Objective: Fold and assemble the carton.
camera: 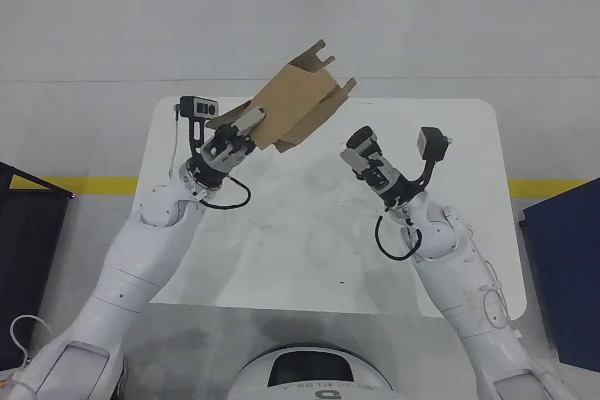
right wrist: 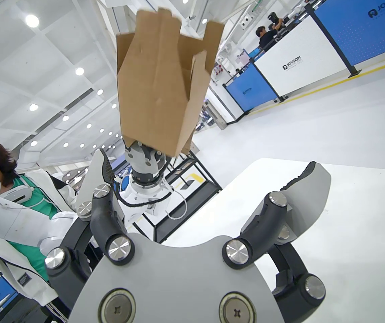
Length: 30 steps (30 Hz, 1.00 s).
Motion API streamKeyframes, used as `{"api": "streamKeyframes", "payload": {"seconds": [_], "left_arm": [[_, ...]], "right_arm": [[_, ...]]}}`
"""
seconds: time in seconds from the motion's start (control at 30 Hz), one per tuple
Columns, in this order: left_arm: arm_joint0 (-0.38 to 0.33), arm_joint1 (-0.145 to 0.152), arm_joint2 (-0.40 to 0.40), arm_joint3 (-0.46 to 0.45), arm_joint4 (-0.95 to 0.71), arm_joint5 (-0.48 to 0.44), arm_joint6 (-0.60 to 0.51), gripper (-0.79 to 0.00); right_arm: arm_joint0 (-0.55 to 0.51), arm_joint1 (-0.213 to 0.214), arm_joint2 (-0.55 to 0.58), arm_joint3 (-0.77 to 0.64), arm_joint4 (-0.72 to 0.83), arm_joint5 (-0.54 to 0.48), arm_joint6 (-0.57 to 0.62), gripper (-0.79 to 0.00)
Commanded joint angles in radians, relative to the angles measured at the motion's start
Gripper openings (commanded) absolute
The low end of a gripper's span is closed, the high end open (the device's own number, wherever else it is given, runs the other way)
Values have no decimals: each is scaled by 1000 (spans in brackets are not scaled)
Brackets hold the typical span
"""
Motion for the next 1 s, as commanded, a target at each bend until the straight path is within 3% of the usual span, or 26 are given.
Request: {"api": "streamKeyframes", "payload": {"seconds": [0.0, 0.1, 0.17, 0.53, 0.67, 0.77, 0.97], "left_arm": [[19, 5, -16, -3, -48, 24, -91, -785], [41, 9, -34, 15, -122, 26, -216, -785], [45, 7, -49, 61, -166, 10, -240, -785], [42, 5, -62, 93, -171, -23, -235, -785], [62, 7, -68, 61, -128, 2, -232, -785], [74, 7, -61, 66, -90, -21, -298, -785], [96, 7, -45, -12, -49, 4, -323, -785]], "right_arm": [[2, -1, -2, -2, 2, -9, -2, 0], [6, -2, -4, -3, -5, -13, -4, 0], [8, -2, -5, -2, -8, -16, -9, 0], [1, 0, 24, -10, -41, -4, -38, 0], [-4, -3, 16, -27, -42, 21, -44, 0], [2, -6, 14, -33, -42, 42, -63, 0], [24, -3, 47, -4, -25, 69, -62, 0]]}}
